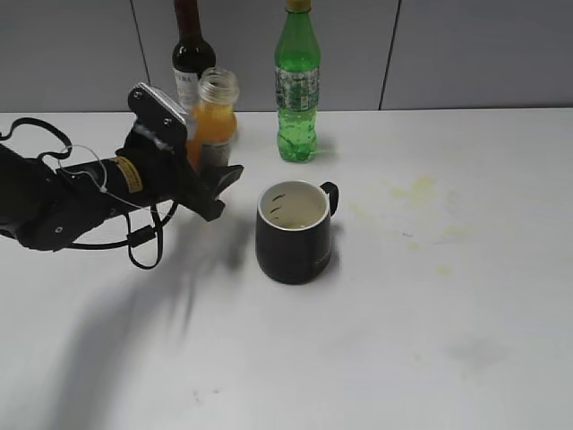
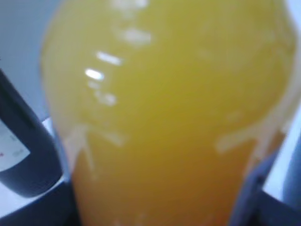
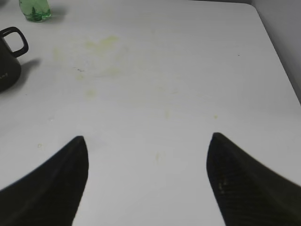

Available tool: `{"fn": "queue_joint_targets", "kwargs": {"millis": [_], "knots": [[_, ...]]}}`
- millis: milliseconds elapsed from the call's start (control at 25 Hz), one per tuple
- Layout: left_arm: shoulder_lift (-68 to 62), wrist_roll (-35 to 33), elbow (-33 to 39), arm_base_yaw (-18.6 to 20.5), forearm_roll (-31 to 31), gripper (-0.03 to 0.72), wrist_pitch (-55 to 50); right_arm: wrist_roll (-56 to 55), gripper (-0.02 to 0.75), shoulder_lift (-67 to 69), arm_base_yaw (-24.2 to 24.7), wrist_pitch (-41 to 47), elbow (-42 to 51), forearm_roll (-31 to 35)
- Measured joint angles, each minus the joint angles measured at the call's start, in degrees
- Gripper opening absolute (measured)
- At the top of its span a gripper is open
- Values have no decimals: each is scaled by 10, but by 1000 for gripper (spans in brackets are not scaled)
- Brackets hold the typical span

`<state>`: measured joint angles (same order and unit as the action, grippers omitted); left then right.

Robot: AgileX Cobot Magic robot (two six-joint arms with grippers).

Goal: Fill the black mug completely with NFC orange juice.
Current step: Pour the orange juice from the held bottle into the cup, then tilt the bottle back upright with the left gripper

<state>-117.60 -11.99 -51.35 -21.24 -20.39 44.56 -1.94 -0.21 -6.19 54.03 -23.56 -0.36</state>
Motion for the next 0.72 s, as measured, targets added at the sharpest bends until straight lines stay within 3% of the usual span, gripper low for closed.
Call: {"fn": "queue_joint_targets", "kwargs": {"millis": [200,720], "knots": [[0,-72,-7,-18,2,469,-11,0,594,0,0,0,0,0],[-15,-240,-34,-19,53,469,-34,0,594,0,0,0,0,0]]}}
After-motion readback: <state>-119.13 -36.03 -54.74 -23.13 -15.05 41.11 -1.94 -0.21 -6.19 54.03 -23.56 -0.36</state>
